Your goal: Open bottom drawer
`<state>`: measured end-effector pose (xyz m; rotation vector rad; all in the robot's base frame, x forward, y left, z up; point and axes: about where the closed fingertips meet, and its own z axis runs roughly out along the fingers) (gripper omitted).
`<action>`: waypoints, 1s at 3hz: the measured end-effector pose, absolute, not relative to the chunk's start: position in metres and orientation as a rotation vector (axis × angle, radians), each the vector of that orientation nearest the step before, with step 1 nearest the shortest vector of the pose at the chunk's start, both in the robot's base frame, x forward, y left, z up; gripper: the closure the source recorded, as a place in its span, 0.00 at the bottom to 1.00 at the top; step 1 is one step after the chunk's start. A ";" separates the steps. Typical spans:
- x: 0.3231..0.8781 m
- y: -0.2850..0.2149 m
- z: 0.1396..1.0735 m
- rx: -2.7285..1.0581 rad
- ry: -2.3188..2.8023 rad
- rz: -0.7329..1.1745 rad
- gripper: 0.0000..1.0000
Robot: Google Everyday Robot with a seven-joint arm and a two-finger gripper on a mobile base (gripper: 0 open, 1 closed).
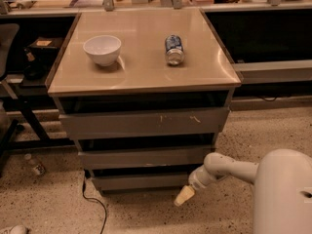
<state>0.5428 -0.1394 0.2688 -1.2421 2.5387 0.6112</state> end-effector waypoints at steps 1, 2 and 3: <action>0.542 -0.137 0.262 -1.237 2.535 0.629 0.00; 0.551 -0.132 0.244 -1.196 2.516 0.640 0.00; 0.568 -0.129 0.222 -1.148 2.492 0.631 0.00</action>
Offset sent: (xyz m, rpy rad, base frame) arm 0.0289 0.0105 -0.0629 0.0819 -0.0527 -0.0850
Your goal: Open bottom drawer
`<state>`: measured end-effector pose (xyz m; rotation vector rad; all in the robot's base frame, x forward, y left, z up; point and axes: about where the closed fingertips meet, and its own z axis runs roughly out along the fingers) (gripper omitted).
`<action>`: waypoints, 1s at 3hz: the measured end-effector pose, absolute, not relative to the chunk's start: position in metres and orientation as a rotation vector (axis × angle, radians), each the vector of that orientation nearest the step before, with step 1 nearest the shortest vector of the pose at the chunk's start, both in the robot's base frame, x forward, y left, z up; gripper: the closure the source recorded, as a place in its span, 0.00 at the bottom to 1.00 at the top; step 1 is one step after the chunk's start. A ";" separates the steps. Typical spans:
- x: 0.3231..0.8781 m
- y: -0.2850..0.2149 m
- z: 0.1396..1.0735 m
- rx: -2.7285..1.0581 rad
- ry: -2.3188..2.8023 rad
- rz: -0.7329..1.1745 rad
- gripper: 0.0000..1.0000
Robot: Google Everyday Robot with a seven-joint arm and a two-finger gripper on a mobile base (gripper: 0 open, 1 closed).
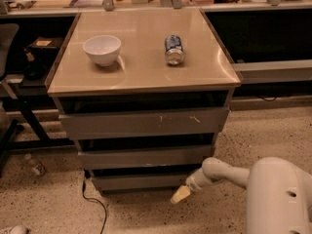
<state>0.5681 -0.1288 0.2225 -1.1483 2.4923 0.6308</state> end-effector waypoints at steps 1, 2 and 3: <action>0.578 -0.129 0.214 -1.132 2.480 0.620 0.00; 0.578 -0.129 0.215 -1.132 2.480 0.620 0.00; 0.587 -0.131 0.227 -1.136 2.435 0.572 0.00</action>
Offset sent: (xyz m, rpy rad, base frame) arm 0.0453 -0.0090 0.0045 -0.0004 -0.1321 -0.0179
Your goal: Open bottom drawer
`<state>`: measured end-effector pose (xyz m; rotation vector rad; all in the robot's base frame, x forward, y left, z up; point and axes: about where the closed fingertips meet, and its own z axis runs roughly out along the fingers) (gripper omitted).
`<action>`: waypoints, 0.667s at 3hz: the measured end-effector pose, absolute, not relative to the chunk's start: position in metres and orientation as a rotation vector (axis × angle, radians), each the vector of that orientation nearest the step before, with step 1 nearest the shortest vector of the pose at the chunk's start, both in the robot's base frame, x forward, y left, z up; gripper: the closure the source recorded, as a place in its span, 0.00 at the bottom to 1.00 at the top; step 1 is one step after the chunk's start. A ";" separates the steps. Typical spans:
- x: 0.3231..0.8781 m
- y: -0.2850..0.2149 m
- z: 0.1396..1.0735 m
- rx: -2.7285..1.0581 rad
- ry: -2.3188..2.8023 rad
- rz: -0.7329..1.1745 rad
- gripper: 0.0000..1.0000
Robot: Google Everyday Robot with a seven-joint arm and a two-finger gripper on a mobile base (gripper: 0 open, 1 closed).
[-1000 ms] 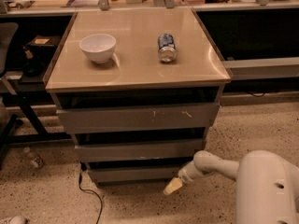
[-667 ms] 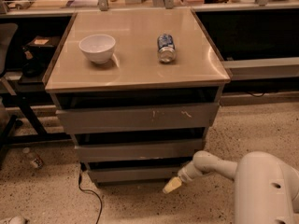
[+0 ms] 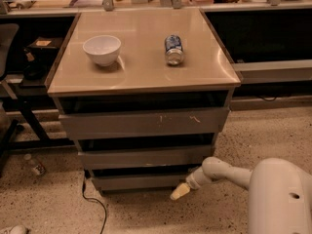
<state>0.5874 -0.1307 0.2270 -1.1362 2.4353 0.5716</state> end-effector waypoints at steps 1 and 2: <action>0.587 -0.129 0.219 -1.152 2.441 0.566 0.00; 0.596 -0.128 0.216 -1.174 2.428 0.555 0.00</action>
Offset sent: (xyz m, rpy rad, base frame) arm 0.0253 -0.0005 -0.0111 -0.0280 -0.0294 0.0370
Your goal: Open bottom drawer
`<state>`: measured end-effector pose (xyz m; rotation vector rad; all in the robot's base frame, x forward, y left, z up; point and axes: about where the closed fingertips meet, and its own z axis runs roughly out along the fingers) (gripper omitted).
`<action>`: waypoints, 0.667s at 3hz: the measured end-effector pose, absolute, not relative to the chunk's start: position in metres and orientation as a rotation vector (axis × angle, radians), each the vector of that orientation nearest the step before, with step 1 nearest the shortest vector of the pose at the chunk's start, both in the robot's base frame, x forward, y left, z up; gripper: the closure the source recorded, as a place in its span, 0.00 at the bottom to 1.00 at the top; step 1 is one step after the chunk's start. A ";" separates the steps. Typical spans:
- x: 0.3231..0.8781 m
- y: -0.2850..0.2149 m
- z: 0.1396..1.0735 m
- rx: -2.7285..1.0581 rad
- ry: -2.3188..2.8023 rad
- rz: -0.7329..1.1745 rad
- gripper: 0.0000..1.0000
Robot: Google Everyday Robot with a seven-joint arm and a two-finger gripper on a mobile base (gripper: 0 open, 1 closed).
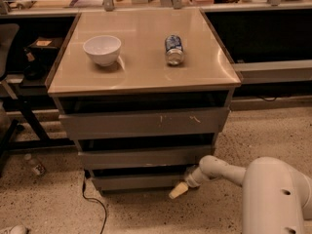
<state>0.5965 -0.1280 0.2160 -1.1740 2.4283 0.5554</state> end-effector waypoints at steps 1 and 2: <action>0.603 -0.128 0.214 -1.193 2.416 0.551 0.00; 0.599 -0.128 0.204 -1.187 2.438 0.570 0.00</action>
Offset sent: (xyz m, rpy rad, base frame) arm -0.0005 -0.0050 -0.0203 -0.0014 0.0403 -0.0009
